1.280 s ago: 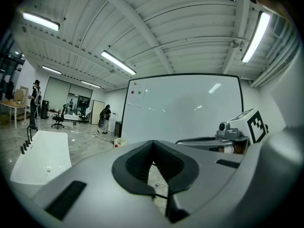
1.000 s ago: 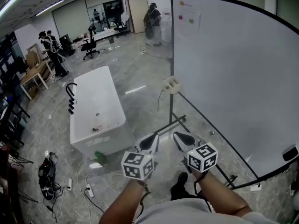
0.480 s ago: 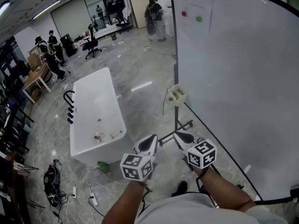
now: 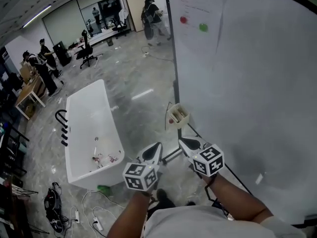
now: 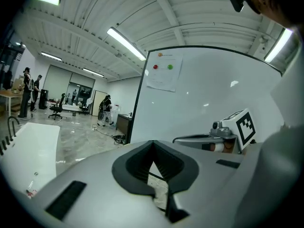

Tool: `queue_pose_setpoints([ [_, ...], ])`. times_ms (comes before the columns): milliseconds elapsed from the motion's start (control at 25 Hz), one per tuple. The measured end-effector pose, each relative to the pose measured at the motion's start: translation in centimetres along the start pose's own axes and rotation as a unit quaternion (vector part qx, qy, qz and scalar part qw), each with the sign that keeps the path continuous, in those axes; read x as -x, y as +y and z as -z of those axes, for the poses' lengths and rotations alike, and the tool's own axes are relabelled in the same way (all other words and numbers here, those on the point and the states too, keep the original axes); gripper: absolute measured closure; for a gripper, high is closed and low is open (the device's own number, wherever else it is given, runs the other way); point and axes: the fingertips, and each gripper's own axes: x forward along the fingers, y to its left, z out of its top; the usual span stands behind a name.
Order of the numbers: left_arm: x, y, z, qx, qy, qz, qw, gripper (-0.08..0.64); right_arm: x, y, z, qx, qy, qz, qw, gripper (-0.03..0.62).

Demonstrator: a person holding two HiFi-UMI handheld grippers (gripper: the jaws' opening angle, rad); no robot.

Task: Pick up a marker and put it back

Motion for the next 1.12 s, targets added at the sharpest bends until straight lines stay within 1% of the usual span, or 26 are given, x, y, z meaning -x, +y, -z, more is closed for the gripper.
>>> queue_pose_setpoints([
  [200, -6.8, 3.5, -1.2, -0.005, 0.009, 0.026, 0.9996, 0.558, -4.7, -5.5, -1.2, 0.005, 0.005, 0.024, 1.0, 0.589],
  [320, -10.9, 6.2, -1.4, -0.008, 0.018, 0.05, 0.9986, 0.558, -8.2, -8.9, -1.1, 0.004, 0.01, 0.047, 0.999, 0.589],
  [480, -15.0, 9.8, -1.2, -0.012, 0.037, 0.075, 0.9964, 0.558, -13.0, -12.0, -0.6, 0.006, 0.027, 0.072, 0.997, 0.589],
  [720, -18.6, 13.6, -0.8, -0.008, 0.07, 0.119, 0.9904, 0.558, -18.0, -15.0, 1.1, -0.01, 0.068, 0.114, 0.991, 0.588],
  [880, -21.2, 15.7, -0.5, 0.002, 0.085, 0.136, 0.9871, 0.558, -20.8, -17.2, 2.8, -0.019, 0.1, 0.133, 0.986, 0.582],
  [1040, -23.6, 17.9, 0.3, 0.012, 0.101, 0.149, 0.9835, 0.558, -23.2, -19.2, 5.3, -0.021, 0.152, 0.144, 0.978, 0.557],
  [1120, -24.6, 18.9, 0.8, 0.017, 0.11, 0.154, 0.9818, 0.558, -24.4, -19.9, 7.0, -0.023, 0.183, 0.146, 0.972, 0.531],
])
